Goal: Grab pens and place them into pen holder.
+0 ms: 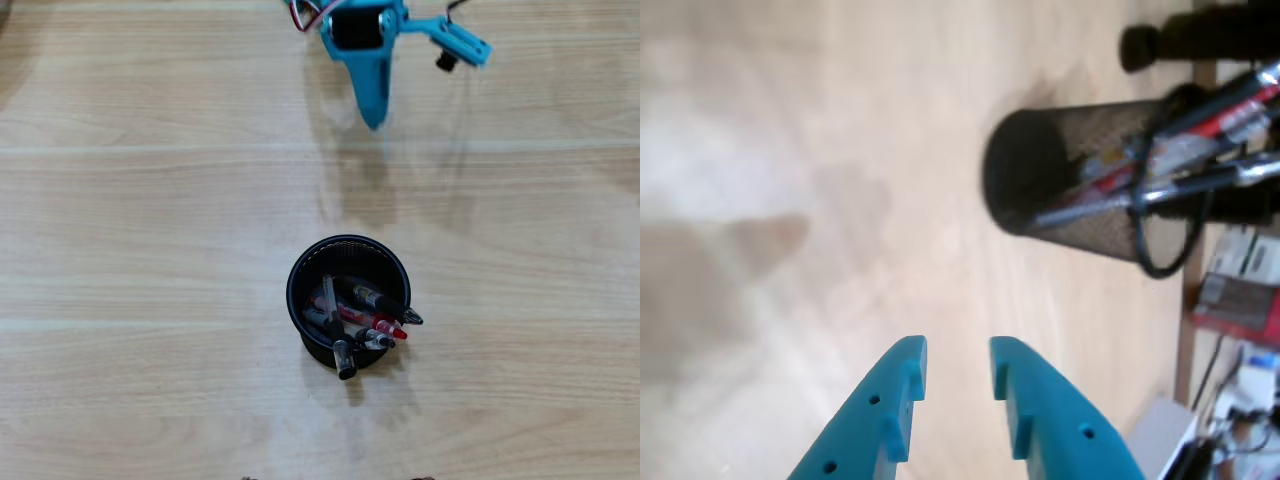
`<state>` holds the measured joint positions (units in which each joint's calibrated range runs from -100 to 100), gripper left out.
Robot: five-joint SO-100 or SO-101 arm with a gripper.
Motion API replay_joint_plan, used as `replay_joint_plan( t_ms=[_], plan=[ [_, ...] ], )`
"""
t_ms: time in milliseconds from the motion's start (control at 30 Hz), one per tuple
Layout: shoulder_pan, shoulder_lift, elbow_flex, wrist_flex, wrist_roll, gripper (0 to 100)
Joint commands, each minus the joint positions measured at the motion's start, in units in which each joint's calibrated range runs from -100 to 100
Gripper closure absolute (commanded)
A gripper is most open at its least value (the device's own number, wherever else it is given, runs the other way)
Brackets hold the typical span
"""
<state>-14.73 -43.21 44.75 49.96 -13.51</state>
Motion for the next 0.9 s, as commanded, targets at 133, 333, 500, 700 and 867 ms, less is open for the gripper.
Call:
replay_joint_plan(
  t_ms=[133, 333, 500, 700, 867],
  plan=[
    [0.2, -47.4, 44.4, 2.7, 5.6, 85],
    [-0.4, -53.2, 51.5, 7.1, 11.2, 85],
    [0.0, -55.3, 51.4, 9.6, 11.5, 85],
    [-0.1, -56.2, 51.7, 9.3, 11.5, 85],
    [-0.1, -56.2, 51.7, 9.3, 11.5, 85]
  ],
)
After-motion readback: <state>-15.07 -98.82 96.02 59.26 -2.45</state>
